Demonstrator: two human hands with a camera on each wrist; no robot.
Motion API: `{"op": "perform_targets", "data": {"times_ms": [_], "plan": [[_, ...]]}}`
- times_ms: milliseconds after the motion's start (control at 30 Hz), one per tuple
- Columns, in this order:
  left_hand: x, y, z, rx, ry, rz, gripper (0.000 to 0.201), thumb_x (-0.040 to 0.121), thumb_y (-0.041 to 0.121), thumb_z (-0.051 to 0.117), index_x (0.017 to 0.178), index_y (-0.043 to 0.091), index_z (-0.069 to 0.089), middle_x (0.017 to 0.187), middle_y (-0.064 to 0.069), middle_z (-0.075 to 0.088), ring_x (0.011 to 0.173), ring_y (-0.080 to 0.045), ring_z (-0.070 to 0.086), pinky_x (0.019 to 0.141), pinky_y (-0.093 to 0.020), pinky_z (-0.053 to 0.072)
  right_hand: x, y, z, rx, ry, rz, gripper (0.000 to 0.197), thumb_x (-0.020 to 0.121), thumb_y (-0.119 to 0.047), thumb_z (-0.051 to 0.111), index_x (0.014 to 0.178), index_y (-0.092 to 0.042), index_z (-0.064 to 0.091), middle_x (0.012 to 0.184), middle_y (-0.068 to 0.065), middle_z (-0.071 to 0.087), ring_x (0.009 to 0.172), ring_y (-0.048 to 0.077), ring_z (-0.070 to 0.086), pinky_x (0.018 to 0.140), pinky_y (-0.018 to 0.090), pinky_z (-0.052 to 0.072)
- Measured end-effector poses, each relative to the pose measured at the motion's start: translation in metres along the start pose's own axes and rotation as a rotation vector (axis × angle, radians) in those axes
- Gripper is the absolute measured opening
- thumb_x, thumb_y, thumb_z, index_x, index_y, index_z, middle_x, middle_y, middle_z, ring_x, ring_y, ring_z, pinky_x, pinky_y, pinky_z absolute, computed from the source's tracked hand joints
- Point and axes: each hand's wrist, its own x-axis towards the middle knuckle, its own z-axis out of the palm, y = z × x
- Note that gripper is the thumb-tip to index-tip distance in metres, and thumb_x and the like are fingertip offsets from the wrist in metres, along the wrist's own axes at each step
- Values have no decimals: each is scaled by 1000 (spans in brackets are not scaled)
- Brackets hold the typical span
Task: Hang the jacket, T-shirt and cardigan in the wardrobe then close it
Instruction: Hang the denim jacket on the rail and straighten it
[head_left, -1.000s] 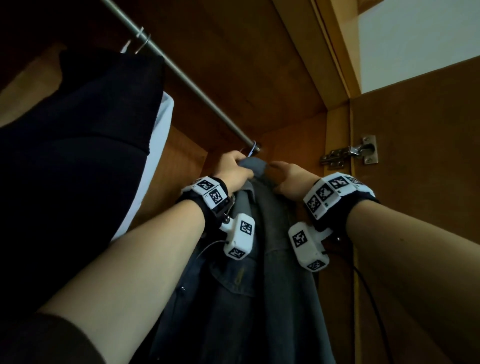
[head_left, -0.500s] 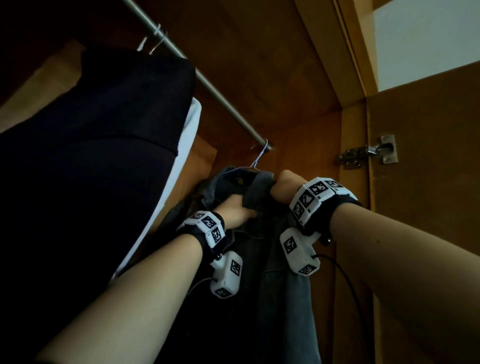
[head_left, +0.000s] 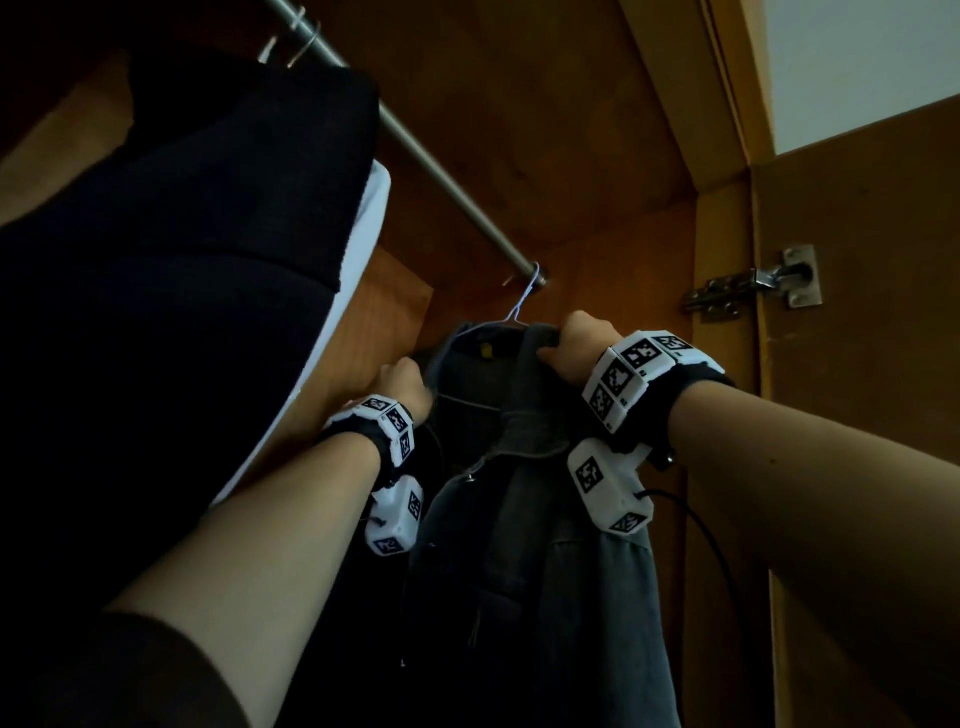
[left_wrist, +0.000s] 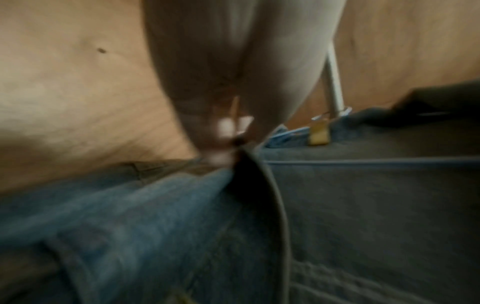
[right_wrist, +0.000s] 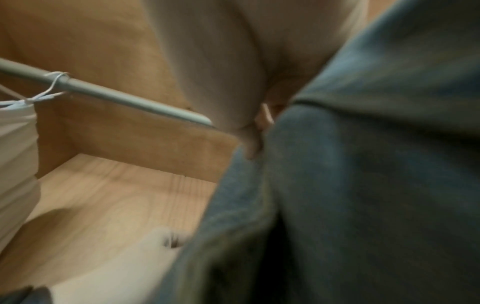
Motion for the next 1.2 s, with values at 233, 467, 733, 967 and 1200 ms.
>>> {"op": "perform_targets", "data": {"times_ms": [233, 467, 733, 967, 1200], "plan": [[-5, 24, -8, -29, -133, 288, 28, 91, 23, 63, 71, 6, 54, 75, -14, 58, 78, -36, 63, 69, -42, 49, 9, -18, -9, -114, 131, -46, 9, 98, -12, 50, 91, -6, 50, 76, 5, 56, 65, 18, 57, 59, 30, 54], [-8, -1, 7, -68, -169, 287, 21, 93, 24, 59, 79, 9, 60, 76, -10, 59, 73, -29, 58, 69, -38, 47, 16, -23, 10, -123, 167, -16, 16, 89, -9, 55, 74, -10, 52, 75, 9, 59, 77, 33, 64, 82, 52, 56], [-11, 4, 6, -375, 33, 196, 18, 95, 20, 58, 93, 5, 69, 73, -3, 62, 66, -18, 56, 70, -33, 46, 9, -12, 11, -184, 197, -42, 27, 91, -13, 57, 116, -4, 57, 120, 15, 51, 104, 37, 56, 86, 46, 52], [-20, 17, -5, -403, -39, 179, 12, 91, 17, 63, 80, 14, 65, 65, 3, 56, 64, -14, 51, 69, -27, 40, -6, -3, 10, -351, 250, -42, 47, 88, -26, 60, 132, -17, 48, 130, 13, 46, 122, 36, 42, 101, 47, 34], [-27, 47, -23, -580, 76, 155, 22, 90, 12, 64, 70, 19, 56, 70, 2, 56, 72, -18, 55, 75, -30, 43, -18, 10, 12, -469, 93, -196, 73, 81, -53, 64, 145, -36, 33, 138, 10, 35, 127, 35, 34, 102, 47, 31]]}}
